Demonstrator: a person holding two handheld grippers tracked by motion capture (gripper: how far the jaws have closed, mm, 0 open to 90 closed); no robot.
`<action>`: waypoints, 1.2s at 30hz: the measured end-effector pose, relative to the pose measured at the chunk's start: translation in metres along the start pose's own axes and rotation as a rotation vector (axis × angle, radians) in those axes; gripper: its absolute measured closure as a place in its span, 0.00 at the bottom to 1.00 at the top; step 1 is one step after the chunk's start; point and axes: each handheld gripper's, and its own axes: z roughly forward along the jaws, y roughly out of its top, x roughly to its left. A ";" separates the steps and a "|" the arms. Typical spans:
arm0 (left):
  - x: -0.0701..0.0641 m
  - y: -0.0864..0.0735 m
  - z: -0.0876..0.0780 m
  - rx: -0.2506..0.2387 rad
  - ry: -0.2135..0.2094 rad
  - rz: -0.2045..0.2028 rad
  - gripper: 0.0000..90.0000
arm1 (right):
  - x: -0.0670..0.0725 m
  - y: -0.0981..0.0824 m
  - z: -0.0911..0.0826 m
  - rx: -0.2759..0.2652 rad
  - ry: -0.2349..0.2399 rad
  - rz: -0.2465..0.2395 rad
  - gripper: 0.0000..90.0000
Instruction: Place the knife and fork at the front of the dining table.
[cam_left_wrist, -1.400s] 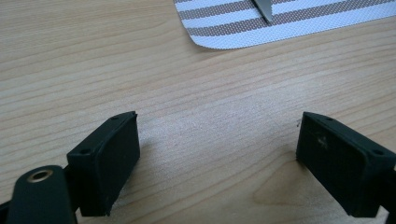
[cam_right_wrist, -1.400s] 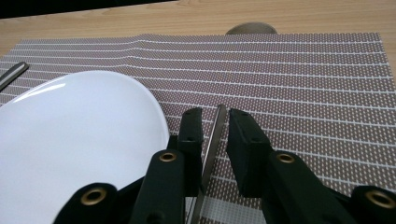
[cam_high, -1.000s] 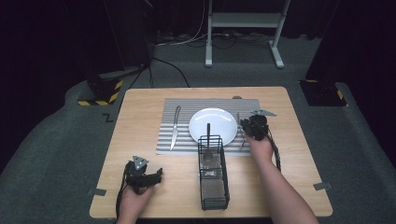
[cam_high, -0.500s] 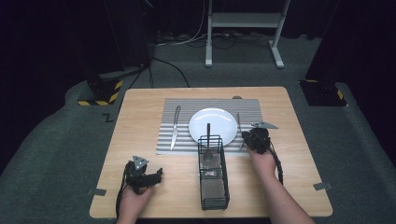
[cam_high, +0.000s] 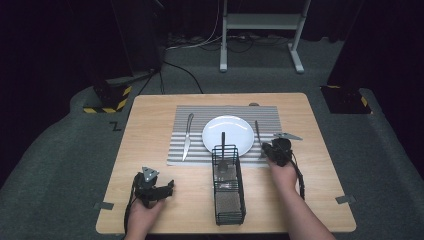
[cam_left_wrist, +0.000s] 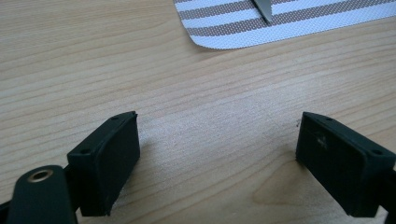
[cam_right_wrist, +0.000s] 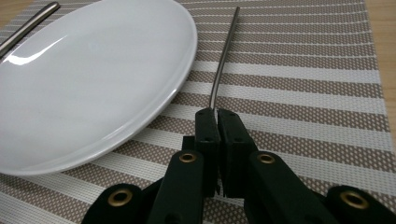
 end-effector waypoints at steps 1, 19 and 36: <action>0.000 0.000 0.000 0.000 0.000 0.000 0.15 | -0.002 -0.001 0.000 0.002 -0.003 0.000 0.95; 0.000 0.000 0.000 0.000 0.000 0.000 0.15 | -0.019 0.001 0.005 0.015 -0.079 -0.061 0.91; 0.000 0.000 0.000 -0.001 0.001 0.001 0.15 | 0.000 0.000 0.009 0.004 -0.110 -0.135 0.92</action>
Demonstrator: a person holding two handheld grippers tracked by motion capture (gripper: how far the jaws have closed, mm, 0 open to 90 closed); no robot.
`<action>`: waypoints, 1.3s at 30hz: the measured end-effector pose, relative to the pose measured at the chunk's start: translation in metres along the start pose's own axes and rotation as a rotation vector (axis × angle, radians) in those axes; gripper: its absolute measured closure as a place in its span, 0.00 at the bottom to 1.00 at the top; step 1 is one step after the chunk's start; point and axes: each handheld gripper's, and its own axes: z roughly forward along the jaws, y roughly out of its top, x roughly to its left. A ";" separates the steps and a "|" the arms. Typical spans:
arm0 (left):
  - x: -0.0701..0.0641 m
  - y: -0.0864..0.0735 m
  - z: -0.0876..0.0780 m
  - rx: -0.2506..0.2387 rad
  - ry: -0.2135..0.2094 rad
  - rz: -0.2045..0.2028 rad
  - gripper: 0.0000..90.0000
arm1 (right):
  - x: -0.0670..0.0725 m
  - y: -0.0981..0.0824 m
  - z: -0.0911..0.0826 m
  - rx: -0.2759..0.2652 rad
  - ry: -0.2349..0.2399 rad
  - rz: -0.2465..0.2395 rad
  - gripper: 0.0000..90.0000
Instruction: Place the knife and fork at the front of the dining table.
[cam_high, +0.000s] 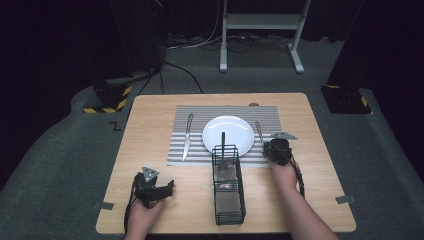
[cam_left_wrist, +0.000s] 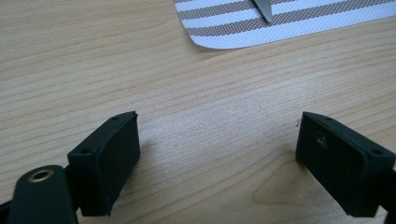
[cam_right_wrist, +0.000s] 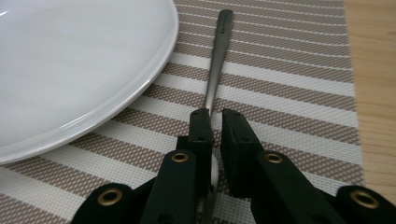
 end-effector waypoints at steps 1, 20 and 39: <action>0.000 0.000 0.000 0.000 -0.001 0.000 0.15 | -0.001 0.000 0.000 -0.009 -0.018 -0.011 0.94; 0.000 0.000 0.000 -0.001 -0.004 0.000 0.16 | 0.010 0.000 -0.017 -0.076 -0.018 -0.034 0.77; 0.000 0.000 0.000 0.010 -0.010 0.009 0.13 | 0.063 0.014 -0.127 -0.437 0.161 -0.060 0.49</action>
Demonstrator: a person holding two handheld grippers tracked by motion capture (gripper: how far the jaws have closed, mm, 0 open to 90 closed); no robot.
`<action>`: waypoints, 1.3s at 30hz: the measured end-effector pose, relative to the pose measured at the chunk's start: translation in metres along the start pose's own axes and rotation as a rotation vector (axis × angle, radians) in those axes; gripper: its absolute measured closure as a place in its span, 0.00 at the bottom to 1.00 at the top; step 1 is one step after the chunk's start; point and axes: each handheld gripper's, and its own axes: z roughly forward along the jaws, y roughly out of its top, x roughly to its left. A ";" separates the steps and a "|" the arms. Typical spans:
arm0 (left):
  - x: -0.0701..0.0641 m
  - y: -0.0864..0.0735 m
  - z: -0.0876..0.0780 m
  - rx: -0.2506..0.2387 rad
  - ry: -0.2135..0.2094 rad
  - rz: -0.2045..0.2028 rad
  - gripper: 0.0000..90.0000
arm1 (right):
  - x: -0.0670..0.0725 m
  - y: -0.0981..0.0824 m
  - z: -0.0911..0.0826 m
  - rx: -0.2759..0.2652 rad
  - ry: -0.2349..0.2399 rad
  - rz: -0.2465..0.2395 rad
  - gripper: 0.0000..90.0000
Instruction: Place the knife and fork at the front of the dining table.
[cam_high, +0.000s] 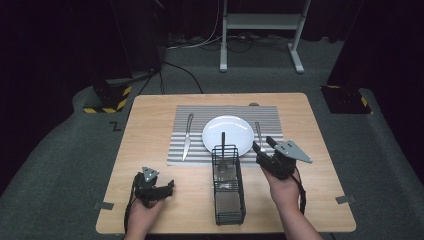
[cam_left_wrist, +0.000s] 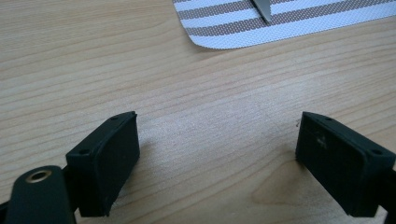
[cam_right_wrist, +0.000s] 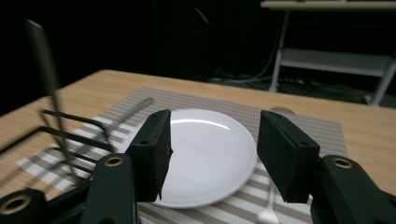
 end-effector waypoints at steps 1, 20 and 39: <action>0.000 0.000 0.000 0.001 -0.002 0.002 0.12 | 0.005 0.003 -0.001 -0.011 0.011 -0.005 0.49; 0.000 0.001 0.002 0.015 0.003 -0.008 0.05 | 0.070 0.040 0.027 -0.031 0.166 -0.079 0.65; 0.000 0.002 0.003 0.019 -0.001 0.000 0.04 | 0.073 0.033 0.046 0.056 0.215 -0.064 0.81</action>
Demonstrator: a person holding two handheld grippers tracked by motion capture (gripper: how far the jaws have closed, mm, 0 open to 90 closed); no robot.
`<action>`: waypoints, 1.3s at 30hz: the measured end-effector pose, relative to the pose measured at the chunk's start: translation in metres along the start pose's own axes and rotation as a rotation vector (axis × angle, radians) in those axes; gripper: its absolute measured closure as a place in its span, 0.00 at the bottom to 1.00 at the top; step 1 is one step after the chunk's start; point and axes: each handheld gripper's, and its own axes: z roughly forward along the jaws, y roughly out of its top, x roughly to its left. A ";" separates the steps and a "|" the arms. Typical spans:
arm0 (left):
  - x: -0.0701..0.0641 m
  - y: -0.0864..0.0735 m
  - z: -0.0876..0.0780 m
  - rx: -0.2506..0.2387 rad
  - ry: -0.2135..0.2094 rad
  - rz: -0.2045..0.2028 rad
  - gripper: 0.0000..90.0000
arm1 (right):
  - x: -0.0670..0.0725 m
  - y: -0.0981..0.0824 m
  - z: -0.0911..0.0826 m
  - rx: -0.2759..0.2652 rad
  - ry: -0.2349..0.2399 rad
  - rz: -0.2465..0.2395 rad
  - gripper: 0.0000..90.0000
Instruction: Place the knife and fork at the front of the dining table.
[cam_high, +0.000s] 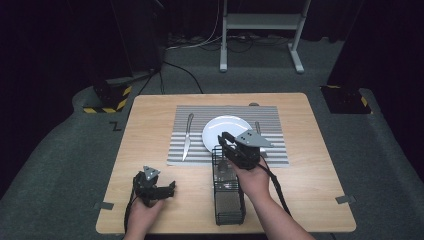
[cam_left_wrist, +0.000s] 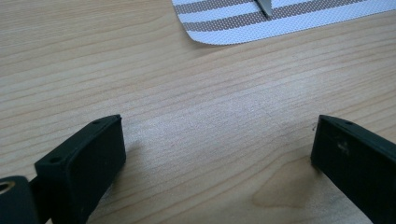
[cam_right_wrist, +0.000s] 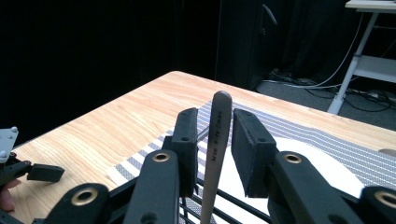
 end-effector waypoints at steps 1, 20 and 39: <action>0.000 0.000 0.000 -0.001 0.001 0.000 0.04 | -0.001 -0.001 0.001 0.007 0.001 0.002 0.82; 0.000 0.000 0.000 -0.003 0.000 -0.004 0.04 | -0.003 0.002 -0.033 -0.145 0.053 -0.005 0.98; -0.001 0.001 0.001 0.004 -0.005 0.009 0.02 | 0.016 0.039 -0.085 -0.376 0.041 -0.033 0.98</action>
